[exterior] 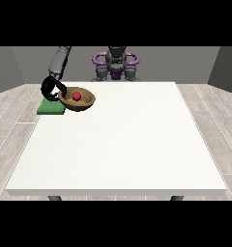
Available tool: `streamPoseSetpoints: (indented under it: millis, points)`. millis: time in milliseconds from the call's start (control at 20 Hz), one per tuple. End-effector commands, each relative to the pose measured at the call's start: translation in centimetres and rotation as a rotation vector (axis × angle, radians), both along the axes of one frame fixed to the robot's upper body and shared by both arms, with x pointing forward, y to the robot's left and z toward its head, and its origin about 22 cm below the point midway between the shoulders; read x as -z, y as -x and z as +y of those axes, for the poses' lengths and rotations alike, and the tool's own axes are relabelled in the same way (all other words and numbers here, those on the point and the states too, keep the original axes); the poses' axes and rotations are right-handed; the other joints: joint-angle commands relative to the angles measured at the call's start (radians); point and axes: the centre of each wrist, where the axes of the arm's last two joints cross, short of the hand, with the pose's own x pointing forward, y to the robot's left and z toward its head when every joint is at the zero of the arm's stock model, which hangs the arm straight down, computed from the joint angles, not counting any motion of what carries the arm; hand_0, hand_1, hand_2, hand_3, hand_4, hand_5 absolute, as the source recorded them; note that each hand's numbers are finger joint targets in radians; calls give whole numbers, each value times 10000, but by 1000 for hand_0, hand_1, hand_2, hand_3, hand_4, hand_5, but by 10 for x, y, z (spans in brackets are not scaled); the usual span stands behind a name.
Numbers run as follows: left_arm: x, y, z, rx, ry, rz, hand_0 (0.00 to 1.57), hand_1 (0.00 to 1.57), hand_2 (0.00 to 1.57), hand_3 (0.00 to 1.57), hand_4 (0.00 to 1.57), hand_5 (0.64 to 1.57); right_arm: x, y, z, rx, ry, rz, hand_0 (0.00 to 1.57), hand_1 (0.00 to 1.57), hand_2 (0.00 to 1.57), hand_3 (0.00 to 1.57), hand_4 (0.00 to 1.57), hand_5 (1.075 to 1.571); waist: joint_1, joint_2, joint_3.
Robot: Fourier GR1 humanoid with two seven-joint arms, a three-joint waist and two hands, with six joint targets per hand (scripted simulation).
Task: Pick the cup and pour the ball into the bowl, then pick the bowl and place it on the pad
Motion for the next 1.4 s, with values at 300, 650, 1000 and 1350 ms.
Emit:
streamPoseSetpoints:
  millis: [300, 650, 1000, 1350]
  points:
    - [17, 15, 31, -629, 42, 432, 0, 0, 0, 0, 1206, 1543, -102, -16, -65, 333, 522, 815, 1571, 1571, 1571, 671, 1067, 1566, -695, -365, 48]
    - [35, 33, 59, -1332, -46, -135, 0, 0, 0, 0, 1207, 1551, -101, 1, -85, -247, 387, 164, 1571, 1571, 1571, 585, 1094, 1564, -1218, 193, 50]
    - [32, 33, 58, -1060, 12, -673, 0, 0, 0, 0, 1211, 1551, -52, 5, -67, 51, -493, -478, 1571, 1571, 1571, 487, 1066, 1567, -915, 1014, 60]
    - [17, 32, 62, -985, -251, -585, 0, 0, 0, 0, 1203, 1557, -52, -13, -46, 129, -845, -370, 1571, 1571, 1571, 552, 1023, 1571, -782, 988, 56]
